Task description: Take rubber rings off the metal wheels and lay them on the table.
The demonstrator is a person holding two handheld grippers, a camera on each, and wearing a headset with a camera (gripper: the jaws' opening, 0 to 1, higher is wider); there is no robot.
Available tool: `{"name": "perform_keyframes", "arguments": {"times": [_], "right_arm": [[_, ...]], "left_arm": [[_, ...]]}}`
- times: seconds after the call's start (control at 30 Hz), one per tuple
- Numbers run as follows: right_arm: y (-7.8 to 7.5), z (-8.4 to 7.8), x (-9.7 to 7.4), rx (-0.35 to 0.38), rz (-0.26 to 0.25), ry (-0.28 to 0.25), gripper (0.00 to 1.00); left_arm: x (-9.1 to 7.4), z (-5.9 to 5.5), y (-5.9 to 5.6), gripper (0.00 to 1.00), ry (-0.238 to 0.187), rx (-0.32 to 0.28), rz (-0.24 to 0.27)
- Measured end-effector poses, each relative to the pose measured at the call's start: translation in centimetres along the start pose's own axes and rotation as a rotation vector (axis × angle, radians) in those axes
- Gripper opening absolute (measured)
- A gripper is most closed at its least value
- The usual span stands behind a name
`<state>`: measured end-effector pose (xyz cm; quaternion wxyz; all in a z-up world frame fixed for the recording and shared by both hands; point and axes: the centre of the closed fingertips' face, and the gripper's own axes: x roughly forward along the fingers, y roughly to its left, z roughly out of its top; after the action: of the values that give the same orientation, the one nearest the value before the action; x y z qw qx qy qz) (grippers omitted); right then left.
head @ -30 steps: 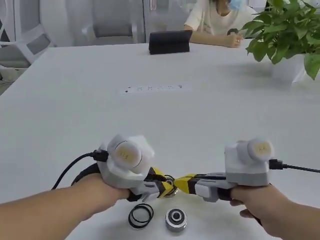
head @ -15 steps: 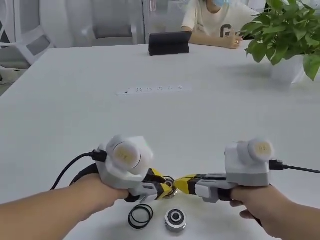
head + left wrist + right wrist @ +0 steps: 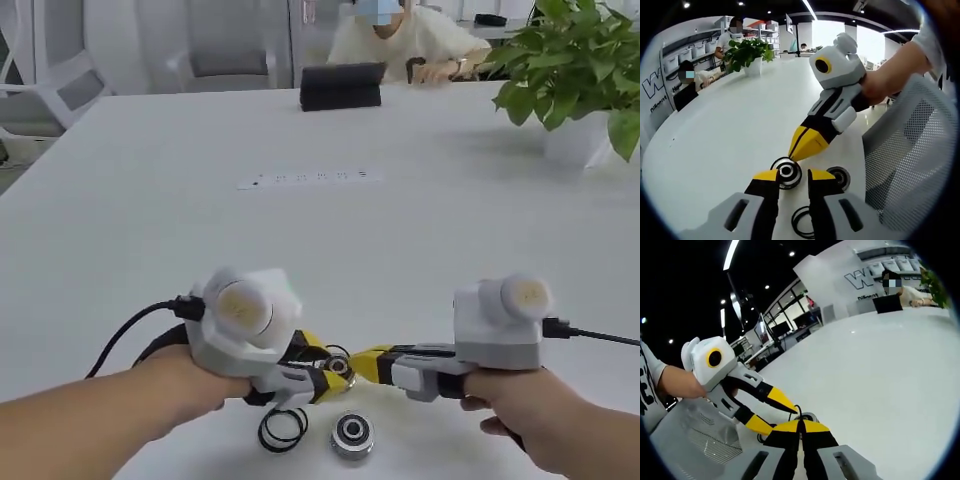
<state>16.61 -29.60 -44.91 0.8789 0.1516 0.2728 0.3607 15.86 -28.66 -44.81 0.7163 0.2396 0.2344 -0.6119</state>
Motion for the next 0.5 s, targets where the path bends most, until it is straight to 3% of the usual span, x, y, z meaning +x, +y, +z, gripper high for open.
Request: {"name": "perform_keyframes", "arguments": {"times": [0.5], "right_arm": [[0.8,1.0,-0.1,-0.003,0.018,-0.021,0.0]], "left_arm": [[-2.9,1.0,0.1,0.26,-0.058,-0.012,0.026]]}}
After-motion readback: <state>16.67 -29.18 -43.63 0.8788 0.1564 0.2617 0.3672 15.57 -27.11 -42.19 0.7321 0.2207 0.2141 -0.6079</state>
